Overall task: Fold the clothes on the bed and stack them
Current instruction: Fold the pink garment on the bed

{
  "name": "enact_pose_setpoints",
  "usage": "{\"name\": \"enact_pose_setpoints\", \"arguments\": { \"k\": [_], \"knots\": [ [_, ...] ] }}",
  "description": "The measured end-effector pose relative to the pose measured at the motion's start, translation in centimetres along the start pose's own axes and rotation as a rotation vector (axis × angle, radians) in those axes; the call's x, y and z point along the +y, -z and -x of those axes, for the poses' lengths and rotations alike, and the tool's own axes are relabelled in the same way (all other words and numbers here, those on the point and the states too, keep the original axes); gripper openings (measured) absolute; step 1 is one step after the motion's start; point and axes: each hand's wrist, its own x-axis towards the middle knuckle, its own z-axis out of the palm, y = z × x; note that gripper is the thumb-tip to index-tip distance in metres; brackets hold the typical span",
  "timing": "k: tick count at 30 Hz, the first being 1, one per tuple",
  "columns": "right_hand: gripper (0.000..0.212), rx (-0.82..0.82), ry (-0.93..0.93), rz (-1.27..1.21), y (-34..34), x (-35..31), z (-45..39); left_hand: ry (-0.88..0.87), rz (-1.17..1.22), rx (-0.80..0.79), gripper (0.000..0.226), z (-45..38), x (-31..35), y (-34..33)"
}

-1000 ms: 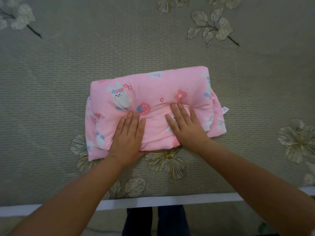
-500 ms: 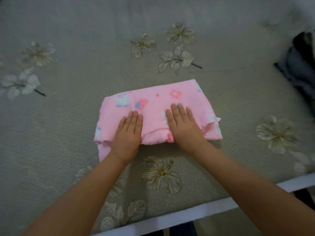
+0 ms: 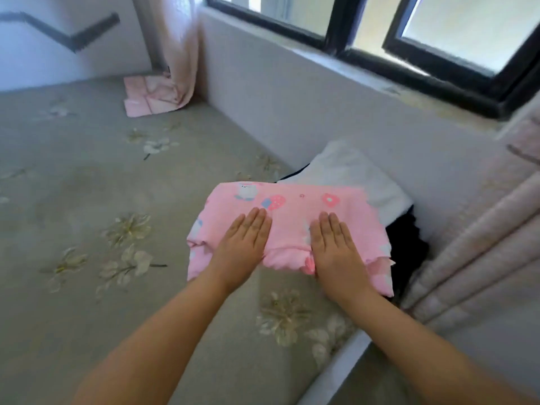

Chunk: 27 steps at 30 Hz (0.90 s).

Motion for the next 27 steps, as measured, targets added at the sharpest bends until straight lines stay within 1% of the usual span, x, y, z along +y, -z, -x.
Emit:
{"name": "enact_pose_setpoints", "arguments": {
  "k": [2,4,5,7,8,10,12,16,19,20,21,22,23,24,25,26,27],
  "knots": [
    [0.043,0.018,-0.056,0.001,-0.3,5.7,-1.3,-0.052,0.006,0.015,0.048,-6.3,1.7,-0.9],
    [0.045,0.079,-0.123,-0.009,-1.2,10.5,-2.7,-0.093,0.024,0.016,0.049,-11.9,3.1,-2.1],
    [0.043,0.098,-0.166,0.001,-1.8,12.5,-3.3,-0.117,0.027,0.013,0.048,-14.5,3.5,-2.9],
    [0.031,0.111,-0.265,0.018,-3.3,15.4,-4.6,-0.186,0.021,0.006,0.047,-18.9,4.1,-4.6],
    [0.032,0.102,-0.312,0.010,-4.3,16.3,-5.1,-0.222,0.016,-0.003,0.046,-20.7,4.2,-5.6],
    [0.031,0.051,-0.419,0.004,-6.3,17.1,-5.8,-0.281,0.008,-0.046,0.043,-23.8,4.3,-7.6],
    [0.039,-0.051,-0.502,-0.026,-8.3,17.3,-6.6,-0.326,-0.003,-0.088,0.042,-26.0,4.3,-9.9],
    [0.045,-0.185,-0.579,-0.150,-12.2,17.3,-8.0,-0.447,-0.042,-0.157,0.042,-29.3,4.6,-14.7],
    [0.043,-0.300,-0.612,-0.256,-14.4,17.5,-8.4,-0.497,-0.044,-0.170,0.042,-30.2,4.1,-18.2],
    [0.056,-0.374,-0.585,-0.323,-15.5,17.5,-8.6,-0.495,-0.051,-0.179,0.045,-30.2,3.8,-19.4],
    [0.071,-0.447,-0.525,-0.392,-16.8,17.4,-8.5,-0.475,-0.059,-0.221,0.049,-30.1,3.7,-20.4],
    [0.078,-0.502,-0.464,-0.463,-17.9,17.4,-8.4,-0.436,-0.074,-0.298,0.054,-29.8,3.6,-21.2],
    [0.080,-0.536,-0.422,-0.498,-18.5,17.3,-8.3,-0.387,-0.098,-0.380,0.057,-29.3,3.6,-22.3],
    [0.080,-0.544,-0.389,-0.495,-19.0,17.2,-8.3,-0.361,-0.108,-0.514,0.057,-28.6,3.5,-23.5],
    [0.078,-0.560,-0.377,-0.492,-19.3,17.1,-8.2,-0.317,-0.075,-0.700,0.059,-27.9,3.4,-24.3],
    [0.077,-0.578,-0.368,-0.498,-19.6,16.9,-8.1,-0.289,-0.051,-0.835,0.067,-27.8,3.5,-24.6],
    [0.075,-0.595,-0.362,-0.510,-19.7,16.7,-8.0,-0.284,-0.018,-0.906,0.074,-27.9,3.6,-24.6]
  ]
}}
